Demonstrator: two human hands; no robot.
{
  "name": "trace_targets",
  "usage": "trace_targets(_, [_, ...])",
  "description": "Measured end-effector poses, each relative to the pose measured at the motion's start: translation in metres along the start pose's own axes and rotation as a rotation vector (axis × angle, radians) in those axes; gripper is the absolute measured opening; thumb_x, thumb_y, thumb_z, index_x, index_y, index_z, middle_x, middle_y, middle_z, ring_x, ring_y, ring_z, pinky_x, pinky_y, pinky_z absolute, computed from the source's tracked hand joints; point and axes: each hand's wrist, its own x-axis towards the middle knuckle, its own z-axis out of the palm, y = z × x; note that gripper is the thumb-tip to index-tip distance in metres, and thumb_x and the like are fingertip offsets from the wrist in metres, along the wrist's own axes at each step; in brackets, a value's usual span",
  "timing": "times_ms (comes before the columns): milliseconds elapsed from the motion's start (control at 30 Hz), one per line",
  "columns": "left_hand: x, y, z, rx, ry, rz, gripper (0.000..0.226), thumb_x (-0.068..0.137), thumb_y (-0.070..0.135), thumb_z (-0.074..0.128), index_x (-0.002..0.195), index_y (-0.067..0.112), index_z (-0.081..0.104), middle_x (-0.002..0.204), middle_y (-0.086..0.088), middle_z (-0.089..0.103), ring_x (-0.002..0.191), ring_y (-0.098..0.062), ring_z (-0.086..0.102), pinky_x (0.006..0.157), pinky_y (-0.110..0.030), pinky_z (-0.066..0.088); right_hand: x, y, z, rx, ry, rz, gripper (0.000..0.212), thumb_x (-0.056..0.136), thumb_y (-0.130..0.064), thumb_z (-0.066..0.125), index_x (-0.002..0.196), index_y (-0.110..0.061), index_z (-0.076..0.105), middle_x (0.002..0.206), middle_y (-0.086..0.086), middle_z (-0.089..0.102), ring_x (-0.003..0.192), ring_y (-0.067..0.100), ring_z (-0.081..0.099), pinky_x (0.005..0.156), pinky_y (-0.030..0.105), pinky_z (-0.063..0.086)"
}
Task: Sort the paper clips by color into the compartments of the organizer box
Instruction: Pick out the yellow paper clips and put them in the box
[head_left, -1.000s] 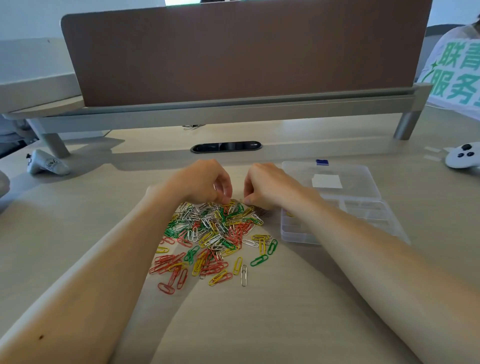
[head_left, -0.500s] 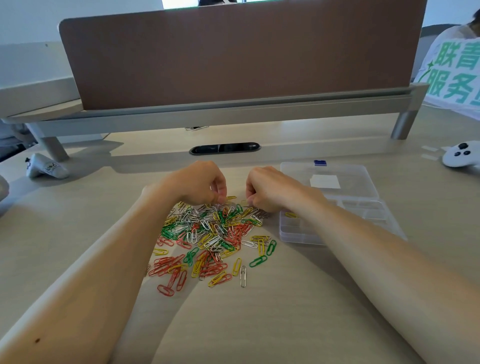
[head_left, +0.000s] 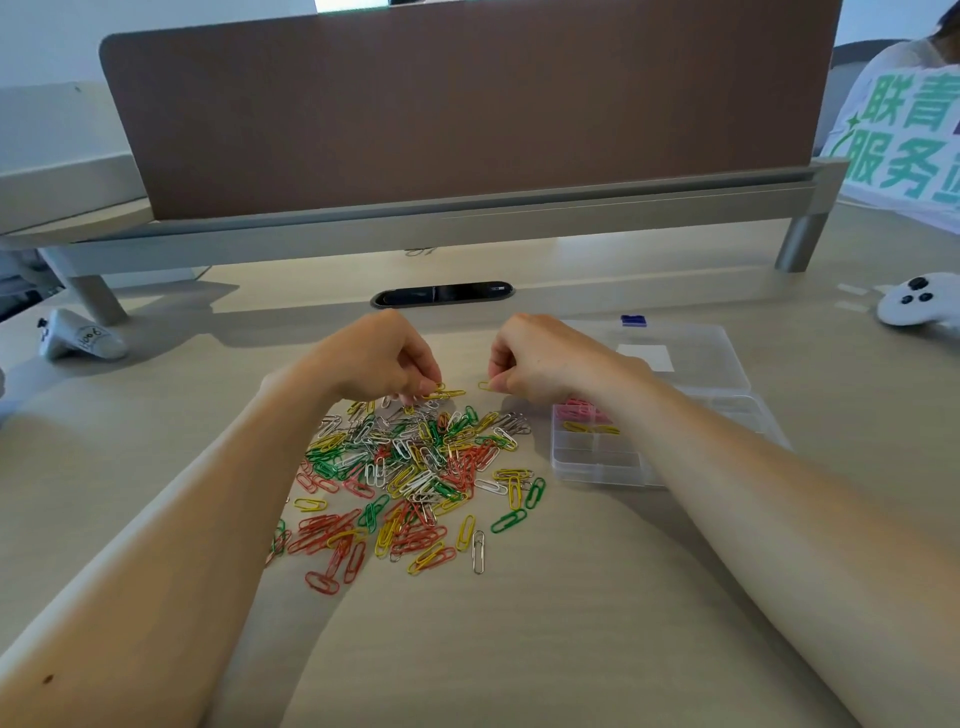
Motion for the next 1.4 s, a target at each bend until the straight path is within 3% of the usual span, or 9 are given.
trace_targets(200, [-0.001, 0.002, 0.001, 0.036, -0.045, -0.035, 0.015, 0.085, 0.001, 0.064, 0.088, 0.014, 0.071, 0.075, 0.003, 0.070, 0.065, -0.005, 0.064, 0.062, -0.015, 0.047, 0.000, 0.001, -0.002, 0.018, -0.005, -0.012, 0.011, 0.091, -0.012, 0.062, 0.092, -0.009, 0.073, 0.076, -0.007, 0.060, 0.067, 0.003, 0.052, 0.059, 0.022, 0.042])
trace_targets(333, [-0.002, 0.005, -0.001, -0.011, -0.069, -0.030, 0.020, 0.085, -0.007, 0.059, 0.088, 0.008, 0.071, 0.077, -0.004, 0.072, 0.067, -0.012, 0.067, 0.066, -0.025, 0.057, 0.001, 0.002, -0.003, 0.025, -0.008, -0.016, 0.011, 0.091, -0.013, 0.063, 0.091, -0.009, 0.073, 0.077, -0.006, 0.061, 0.070, 0.007, 0.055, 0.058, 0.019, 0.041])
trace_targets(433, [-0.001, 0.007, -0.002, -0.047, -0.034, -0.003, 0.012, 0.087, -0.002, 0.062, 0.089, 0.006, 0.070, 0.076, -0.005, 0.073, 0.065, -0.013, 0.067, 0.067, -0.027, 0.058, 0.002, 0.002, -0.004, 0.021, -0.001, -0.017, 0.012, 0.091, -0.014, 0.063, 0.090, -0.007, 0.073, 0.084, 0.000, 0.067, 0.075, 0.011, 0.059, 0.065, 0.024, 0.046])
trace_targets(600, [0.007, 0.001, 0.008, -0.066, 0.110, -0.007, 0.003, 0.084, 0.008, 0.069, 0.083, 0.009, 0.071, 0.070, -0.004, 0.072, 0.062, -0.013, 0.068, 0.064, -0.025, 0.055, 0.000, 0.003, -0.006, 0.021, 0.012, -0.018, 0.009, 0.090, -0.016, 0.064, 0.089, -0.011, 0.072, 0.084, -0.001, 0.065, 0.078, 0.013, 0.058, 0.068, 0.026, 0.043])
trace_targets(733, [0.009, -0.001, 0.015, -0.035, 0.186, -0.041, 0.006, 0.080, 0.012, 0.074, 0.076, 0.015, 0.071, 0.067, 0.000, 0.072, 0.060, -0.008, 0.066, 0.068, -0.023, 0.054, 0.000, 0.003, -0.007, 0.026, 0.017, -0.015, 0.008, 0.090, -0.015, 0.065, 0.088, -0.011, 0.071, 0.087, 0.001, 0.066, 0.082, 0.017, 0.060, 0.071, 0.029, 0.046])
trace_targets(967, [0.003, -0.001, -0.002, 0.149, 0.097, -0.122, 0.005, 0.085, 0.012, 0.068, 0.082, 0.011, 0.073, 0.069, 0.016, 0.060, 0.068, -0.003, 0.058, 0.071, -0.025, 0.046, -0.001, 0.004, -0.008, 0.049, 0.009, -0.020, 0.011, 0.091, -0.016, 0.063, 0.089, -0.010, 0.072, 0.088, 0.003, 0.068, 0.080, 0.016, 0.061, 0.070, 0.028, 0.046])
trace_targets(1100, [0.008, 0.007, 0.009, 0.070, 0.154, -0.083, 0.002, 0.082, 0.018, 0.073, 0.081, 0.016, 0.072, 0.071, 0.005, 0.068, 0.067, -0.007, 0.062, 0.072, -0.026, 0.052, -0.001, 0.003, -0.009, 0.042, 0.013, -0.020, 0.011, 0.091, -0.017, 0.064, 0.084, -0.013, 0.071, 0.082, 0.000, 0.066, 0.076, 0.014, 0.058, 0.065, 0.025, 0.042])
trace_targets(1300, [0.010, 0.007, 0.020, 0.025, 0.094, -0.082, 0.013, 0.076, 0.029, 0.079, 0.085, 0.021, 0.073, 0.069, 0.007, 0.070, 0.065, -0.005, 0.063, 0.059, -0.021, 0.044, -0.002, 0.005, -0.010, 0.049, 0.011, -0.013, 0.010, 0.090, -0.017, 0.065, 0.083, -0.013, 0.071, 0.085, 0.002, 0.068, 0.081, 0.017, 0.061, 0.067, 0.027, 0.044])
trace_targets(1400, [0.010, 0.008, 0.022, 0.041, 0.088, -0.086, 0.016, 0.075, 0.029, 0.080, 0.087, 0.020, 0.074, 0.071, 0.005, 0.070, 0.068, -0.008, 0.065, 0.061, -0.021, 0.046, -0.002, 0.004, -0.010, 0.054, 0.003, -0.016, 0.010, 0.090, -0.018, 0.065, 0.083, -0.013, 0.071, 0.083, 0.002, 0.067, 0.080, 0.017, 0.061, 0.066, 0.026, 0.043])
